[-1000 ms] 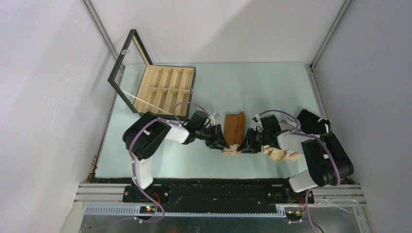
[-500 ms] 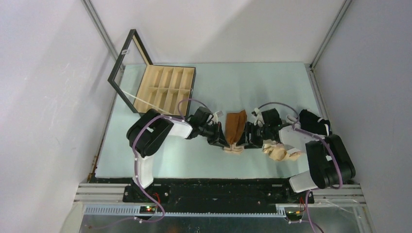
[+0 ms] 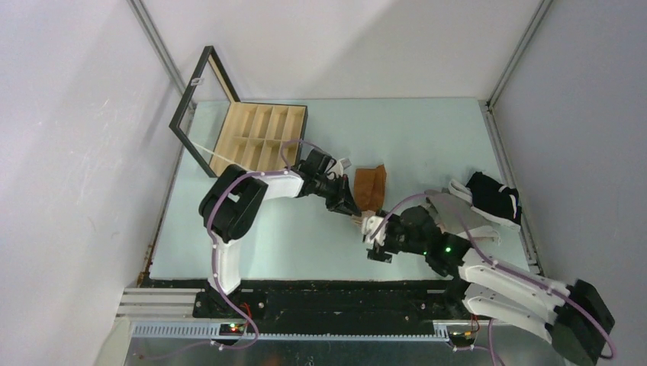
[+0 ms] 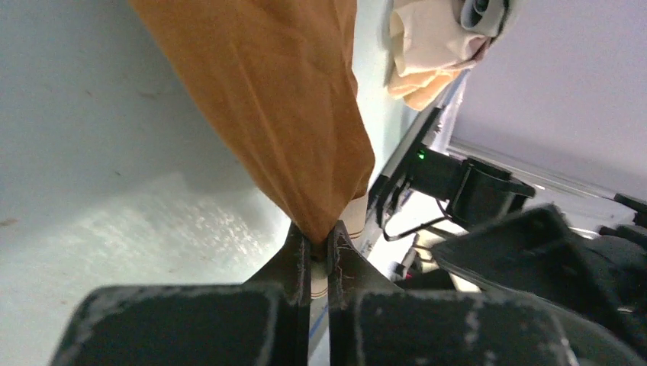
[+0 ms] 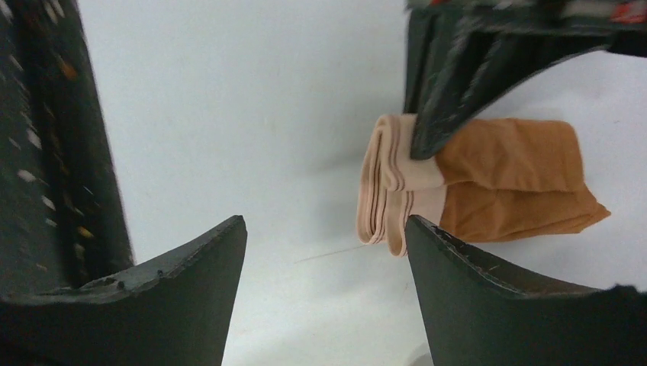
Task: Roll the underwear
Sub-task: Roll the underwear to the center of the board.
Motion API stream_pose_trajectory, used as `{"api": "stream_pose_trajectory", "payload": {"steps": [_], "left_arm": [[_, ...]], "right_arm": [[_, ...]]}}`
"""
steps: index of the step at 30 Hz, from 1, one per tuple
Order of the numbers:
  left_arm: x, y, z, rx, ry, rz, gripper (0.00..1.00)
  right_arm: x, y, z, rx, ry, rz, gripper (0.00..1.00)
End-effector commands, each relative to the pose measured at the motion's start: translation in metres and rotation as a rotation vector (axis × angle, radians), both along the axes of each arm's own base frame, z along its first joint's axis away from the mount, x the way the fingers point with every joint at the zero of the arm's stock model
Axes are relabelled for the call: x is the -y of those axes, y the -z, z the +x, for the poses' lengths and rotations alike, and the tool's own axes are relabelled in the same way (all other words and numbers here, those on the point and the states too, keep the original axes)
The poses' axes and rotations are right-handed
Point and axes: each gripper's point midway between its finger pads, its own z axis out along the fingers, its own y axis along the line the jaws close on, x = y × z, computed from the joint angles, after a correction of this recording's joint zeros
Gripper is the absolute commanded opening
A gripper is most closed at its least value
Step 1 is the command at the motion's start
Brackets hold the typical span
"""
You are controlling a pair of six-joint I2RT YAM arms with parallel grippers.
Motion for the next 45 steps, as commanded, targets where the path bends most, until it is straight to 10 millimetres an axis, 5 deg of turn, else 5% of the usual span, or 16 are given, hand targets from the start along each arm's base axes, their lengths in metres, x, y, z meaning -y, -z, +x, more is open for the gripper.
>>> {"api": "stream_pose_trajectory", "payload": {"steps": [1, 21, 45], "left_arm": [[0.005, -0.012, -0.013, -0.119, 0.022, -0.051, 0.0], [0.002, -0.002, -0.018, -0.174, -0.023, -0.017, 0.0], [0.014, 0.0, -0.026, -0.234, 0.008, -0.065, 0.0]], "right_arm": [[-0.011, -0.013, 0.035, 0.335, -0.026, -0.076, 0.8], [-0.042, 0.016, 0.026, 0.42, -0.117, -0.134, 0.74], [-0.031, 0.056, 0.058, 0.415, -0.058, -0.303, 0.63]]}}
